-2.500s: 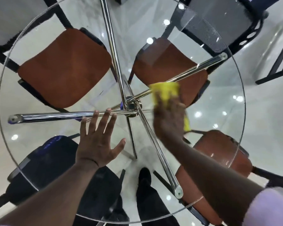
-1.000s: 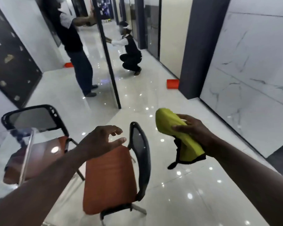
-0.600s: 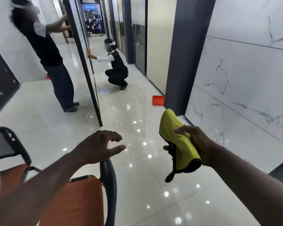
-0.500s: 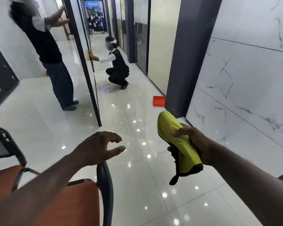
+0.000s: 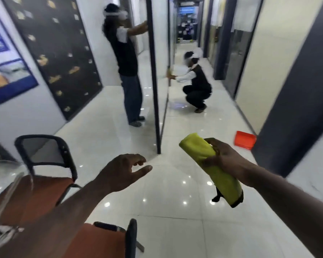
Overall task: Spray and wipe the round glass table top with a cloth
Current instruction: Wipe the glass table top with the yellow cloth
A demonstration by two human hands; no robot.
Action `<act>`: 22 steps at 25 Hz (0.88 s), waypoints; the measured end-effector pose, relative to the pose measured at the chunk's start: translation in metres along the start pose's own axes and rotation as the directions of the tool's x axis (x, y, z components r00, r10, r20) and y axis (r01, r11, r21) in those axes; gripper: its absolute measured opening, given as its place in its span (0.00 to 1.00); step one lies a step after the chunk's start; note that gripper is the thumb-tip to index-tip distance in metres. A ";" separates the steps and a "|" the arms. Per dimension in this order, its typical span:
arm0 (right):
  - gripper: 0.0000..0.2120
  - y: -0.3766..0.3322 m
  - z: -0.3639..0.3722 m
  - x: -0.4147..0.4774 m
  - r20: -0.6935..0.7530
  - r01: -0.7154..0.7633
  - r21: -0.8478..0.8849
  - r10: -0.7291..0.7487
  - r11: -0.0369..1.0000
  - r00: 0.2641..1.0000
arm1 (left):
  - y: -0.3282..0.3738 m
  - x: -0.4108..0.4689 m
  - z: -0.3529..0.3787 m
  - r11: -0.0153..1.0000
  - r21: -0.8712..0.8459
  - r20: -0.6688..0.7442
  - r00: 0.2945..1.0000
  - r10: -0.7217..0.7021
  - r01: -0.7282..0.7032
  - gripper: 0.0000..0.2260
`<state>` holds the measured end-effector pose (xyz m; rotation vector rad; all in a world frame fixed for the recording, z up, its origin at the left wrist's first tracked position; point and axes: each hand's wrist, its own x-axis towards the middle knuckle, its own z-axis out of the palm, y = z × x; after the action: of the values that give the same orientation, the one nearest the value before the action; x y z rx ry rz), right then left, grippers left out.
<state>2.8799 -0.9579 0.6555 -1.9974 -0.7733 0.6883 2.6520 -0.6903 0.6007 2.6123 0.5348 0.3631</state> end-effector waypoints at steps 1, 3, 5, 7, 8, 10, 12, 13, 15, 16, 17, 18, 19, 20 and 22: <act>0.36 -0.002 0.001 0.032 0.022 0.050 -0.042 -0.049 0.998 0.999 | -0.010 0.007 0.001 0.998 0.013 -0.028 0.998 -0.053 0.053 0.22; 0.36 -0.013 0.003 0.096 0.109 0.154 -0.113 -0.141 0.982 0.984 | -0.025 0.019 -0.004 0.983 0.019 -0.091 0.979 -0.181 0.183 0.23; 0.35 -0.034 0.014 0.152 0.239 0.263 -0.163 -0.220 0.951 0.946 | -0.039 0.023 -0.013 0.951 -0.001 -0.176 0.936 -0.305 0.310 0.26; 0.37 -0.058 0.034 0.199 0.338 0.403 -0.220 -0.318 0.888 0.886 | -0.052 0.017 -0.025 0.917 -0.009 -0.255 0.886 -0.387 0.398 0.28; 0.37 -0.076 0.051 0.219 0.403 0.472 -0.226 -0.359 0.852 0.842 | -0.060 0.009 -0.032 0.890 -0.018 -0.287 0.851 -0.440 0.455 0.27; 0.37 -0.112 0.095 0.258 0.528 0.589 -0.198 -0.421 0.783 0.737 | -0.078 -0.009 -0.042 0.838 -0.018 -0.360 0.779 -0.514 0.545 0.25; 0.38 -0.143 0.150 0.292 0.637 0.688 -0.130 -0.471 0.714 0.610 | -0.101 -0.026 -0.049 0.783 -0.046 -0.443 0.690 -0.572 0.620 0.23; 0.38 -0.156 0.181 0.307 0.677 0.722 -0.087 -0.491 0.686 0.548 | -0.116 -0.033 -0.053 0.752 -0.068 -0.479 0.640 -0.601 0.655 0.23; 0.40 -0.169 0.238 0.337 0.722 0.754 -0.027 -0.509 0.656 0.469 | -0.150 -0.043 -0.053 0.697 -0.108 -0.531 0.551 -0.643 0.709 0.24; 0.40 -0.171 0.262 0.352 0.738 0.756 -0.027 -0.497 0.655 0.456 | -0.168 -0.045 -0.051 0.673 -0.145 -0.533 0.515 -0.671 0.726 0.24; 0.40 -0.173 0.290 0.368 0.761 0.750 -0.032 -0.470 0.660 0.446 | -0.189 -0.046 -0.051 0.642 -0.198 -0.525 0.473 -0.708 0.741 0.23; 0.41 -0.173 0.312 0.381 0.785 0.742 -0.034 -0.442 0.669 0.435 | -0.205 -0.046 -0.050 0.609 -0.236 -0.515 0.434 -0.739 0.757 0.23; 0.41 -0.174 0.329 0.394 0.805 0.739 -0.024 -0.425 0.673 0.414 | -0.219 -0.045 -0.049 0.588 -0.243 -0.515 0.411 -0.752 0.772 0.22; 0.41 -0.177 0.344 0.406 0.823 0.745 -0.025 -0.409 0.666 0.393 | -0.232 -0.041 -0.050 0.561 -0.235 -0.505 0.394 -0.768 0.794 0.22; 0.41 -0.186 0.370 0.434 0.850 0.770 -0.011 -0.400 0.638 0.344 | -0.255 -0.033 -0.057 0.515 -0.253 -0.498 0.346 -0.795 0.819 0.17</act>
<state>2.8537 -0.3656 0.5643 -1.4172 -2.2802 0.9963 2.5249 -0.4725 0.5243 1.8368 1.9646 0.7652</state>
